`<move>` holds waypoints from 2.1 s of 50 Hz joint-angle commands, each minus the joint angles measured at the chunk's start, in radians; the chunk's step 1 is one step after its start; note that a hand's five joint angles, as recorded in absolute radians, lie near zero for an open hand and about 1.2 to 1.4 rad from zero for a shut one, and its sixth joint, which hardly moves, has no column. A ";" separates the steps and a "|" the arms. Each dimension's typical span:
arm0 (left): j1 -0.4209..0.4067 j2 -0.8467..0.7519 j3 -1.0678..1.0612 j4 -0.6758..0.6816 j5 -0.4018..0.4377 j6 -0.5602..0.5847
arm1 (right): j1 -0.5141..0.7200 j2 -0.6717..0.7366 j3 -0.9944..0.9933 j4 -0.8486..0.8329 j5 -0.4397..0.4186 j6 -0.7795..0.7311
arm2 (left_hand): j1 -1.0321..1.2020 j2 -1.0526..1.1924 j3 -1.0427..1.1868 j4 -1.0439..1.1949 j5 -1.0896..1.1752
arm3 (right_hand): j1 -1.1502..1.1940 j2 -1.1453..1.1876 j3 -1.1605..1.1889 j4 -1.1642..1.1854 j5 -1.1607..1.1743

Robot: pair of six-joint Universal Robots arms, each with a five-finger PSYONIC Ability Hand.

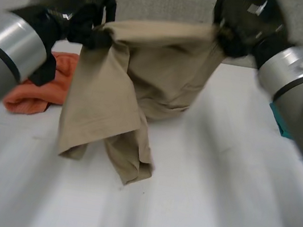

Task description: Fold the laundry.

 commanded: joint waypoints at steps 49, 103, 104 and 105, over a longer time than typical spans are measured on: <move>0.070 -0.540 0.397 0.324 0.017 -0.102 | -0.073 0.397 -0.287 -0.134 0.210 -0.191 | -0.962 -0.999 -0.992 -1.004 -0.934 | -0.942 -1.000 -1.014 -1.022 -1.004; -0.260 -0.752 0.139 0.192 -0.178 0.312 | -0.467 0.475 0.145 0.096 -0.390 -0.614 | -0.642 -0.679 -0.672 -0.684 -0.614 | -0.542 -0.599 -0.614 -0.621 -0.604; -0.257 -0.755 0.142 0.197 -0.178 0.322 | -0.467 0.476 0.145 0.096 -0.389 -0.616 | -0.625 -0.661 -0.654 -0.666 -0.596 | -0.542 -0.599 -0.614 -0.621 -0.604; -0.251 -0.761 0.148 0.205 -0.174 0.336 | -0.467 0.473 0.145 0.096 -0.387 -0.616 | -0.610 -0.647 -0.639 -0.651 -0.582 | -0.539 -0.596 -0.611 -0.618 -0.601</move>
